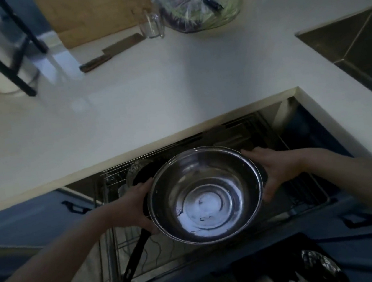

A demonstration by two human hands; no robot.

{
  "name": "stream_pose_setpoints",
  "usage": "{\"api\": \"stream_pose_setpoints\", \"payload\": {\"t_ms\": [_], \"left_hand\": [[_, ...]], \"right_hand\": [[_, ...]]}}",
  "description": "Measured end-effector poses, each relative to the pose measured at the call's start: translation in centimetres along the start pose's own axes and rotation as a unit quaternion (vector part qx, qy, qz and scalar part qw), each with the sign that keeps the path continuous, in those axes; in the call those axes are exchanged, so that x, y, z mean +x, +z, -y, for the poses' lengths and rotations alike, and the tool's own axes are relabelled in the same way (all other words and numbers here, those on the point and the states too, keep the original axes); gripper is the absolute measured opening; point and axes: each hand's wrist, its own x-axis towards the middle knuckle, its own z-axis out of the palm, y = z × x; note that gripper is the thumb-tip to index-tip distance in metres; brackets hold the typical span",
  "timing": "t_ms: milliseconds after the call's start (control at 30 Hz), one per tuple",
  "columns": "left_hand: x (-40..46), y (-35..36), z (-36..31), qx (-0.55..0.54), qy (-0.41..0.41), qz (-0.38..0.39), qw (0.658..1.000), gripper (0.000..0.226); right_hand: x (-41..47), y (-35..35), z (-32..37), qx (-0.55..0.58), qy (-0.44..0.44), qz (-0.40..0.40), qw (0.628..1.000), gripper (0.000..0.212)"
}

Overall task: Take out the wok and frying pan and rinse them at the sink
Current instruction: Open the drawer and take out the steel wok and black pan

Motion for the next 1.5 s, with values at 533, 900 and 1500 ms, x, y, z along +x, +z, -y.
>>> {"api": "stream_pose_setpoints", "payload": {"t_ms": [533, 900, 1500], "left_hand": [[1.7, -9.9, -9.2, 0.062, 0.126, -0.194, 0.971, 0.142], [17.6, -20.8, -12.3, 0.072, 0.07, -0.172, 0.98, 0.142], [22.9, -24.8, -13.5, 0.058, 0.062, -0.183, 0.979, 0.128]], "right_hand": [[-11.1, -10.9, -2.1, -0.005, 0.023, -0.161, 0.987, 0.158], [-1.8, -23.5, -10.4, -0.03, 0.104, -0.179, 0.978, 0.158], [1.3, -28.1, -15.2, -0.022, 0.043, -0.195, 0.98, 0.155]]}}
